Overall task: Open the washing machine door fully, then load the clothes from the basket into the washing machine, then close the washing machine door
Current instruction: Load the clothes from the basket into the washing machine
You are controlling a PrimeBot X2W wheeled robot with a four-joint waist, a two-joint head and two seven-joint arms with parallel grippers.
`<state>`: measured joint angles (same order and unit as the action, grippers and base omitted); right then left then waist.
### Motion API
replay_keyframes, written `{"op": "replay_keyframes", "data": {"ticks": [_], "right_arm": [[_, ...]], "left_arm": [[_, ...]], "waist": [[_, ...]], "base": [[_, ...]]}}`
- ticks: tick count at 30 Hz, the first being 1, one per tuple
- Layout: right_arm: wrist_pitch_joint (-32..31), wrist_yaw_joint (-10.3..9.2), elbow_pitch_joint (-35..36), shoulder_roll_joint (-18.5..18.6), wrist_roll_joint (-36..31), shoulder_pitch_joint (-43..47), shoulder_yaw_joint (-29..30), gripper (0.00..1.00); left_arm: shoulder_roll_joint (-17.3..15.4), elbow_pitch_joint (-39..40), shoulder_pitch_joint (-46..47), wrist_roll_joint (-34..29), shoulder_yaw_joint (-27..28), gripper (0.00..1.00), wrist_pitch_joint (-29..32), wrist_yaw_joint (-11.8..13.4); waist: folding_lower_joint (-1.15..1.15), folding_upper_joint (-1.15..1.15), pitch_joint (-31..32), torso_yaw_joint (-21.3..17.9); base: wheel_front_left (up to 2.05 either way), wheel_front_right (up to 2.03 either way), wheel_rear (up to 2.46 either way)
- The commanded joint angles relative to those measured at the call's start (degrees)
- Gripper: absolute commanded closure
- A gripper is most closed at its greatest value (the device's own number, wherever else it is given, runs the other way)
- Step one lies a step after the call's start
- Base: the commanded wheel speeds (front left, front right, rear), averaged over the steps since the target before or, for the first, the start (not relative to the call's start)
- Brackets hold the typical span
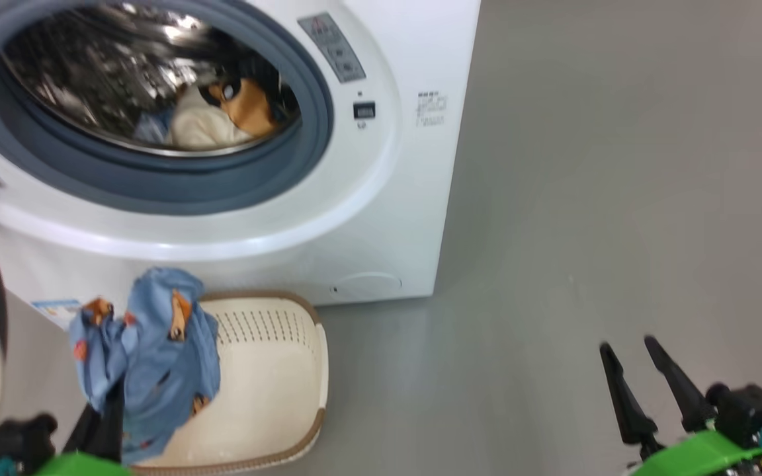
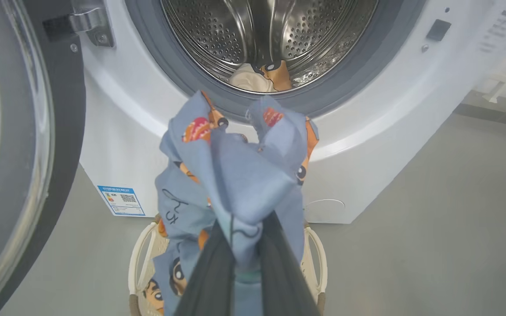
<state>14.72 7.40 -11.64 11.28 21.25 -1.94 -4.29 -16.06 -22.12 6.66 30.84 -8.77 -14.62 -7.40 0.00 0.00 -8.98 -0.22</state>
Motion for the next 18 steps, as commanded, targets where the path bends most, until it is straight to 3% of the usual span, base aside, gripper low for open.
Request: {"op": "replay_keyframes", "data": {"ticks": [1, 12, 18], "right_arm": [[0.3, 0.09, 1.6, 1.1, 0.4, 1.7, -0.6, 0.00], [0.3, 0.09, 2.5, 1.1, 0.9, 7.0, 1.7, 0.00], [0.3, 0.09, 2.7, 0.9, 0.9, 7.3, 1.9, 0.00]], "left_arm": [[-1.0, 3.9, -2.3, -1.6, 3.7, 1.00, -0.4, -0.1], [3.4, 14.4, -14.0, -6.2, 10.0, 1.00, -0.4, -0.1], [5.5, 16.5, -15.9, -7.2, 11.1, 1.00, -0.4, -0.1]], "waist": [[0.00, 0.00, 4.0, 0.4], [0.00, 0.00, 7.2, 0.6], [0.00, 0.00, 7.1, 0.8]], "base": [[0.00, 0.00, 0.00], [0.00, 0.00, 0.00], [0.00, 0.00, 0.00]]}}
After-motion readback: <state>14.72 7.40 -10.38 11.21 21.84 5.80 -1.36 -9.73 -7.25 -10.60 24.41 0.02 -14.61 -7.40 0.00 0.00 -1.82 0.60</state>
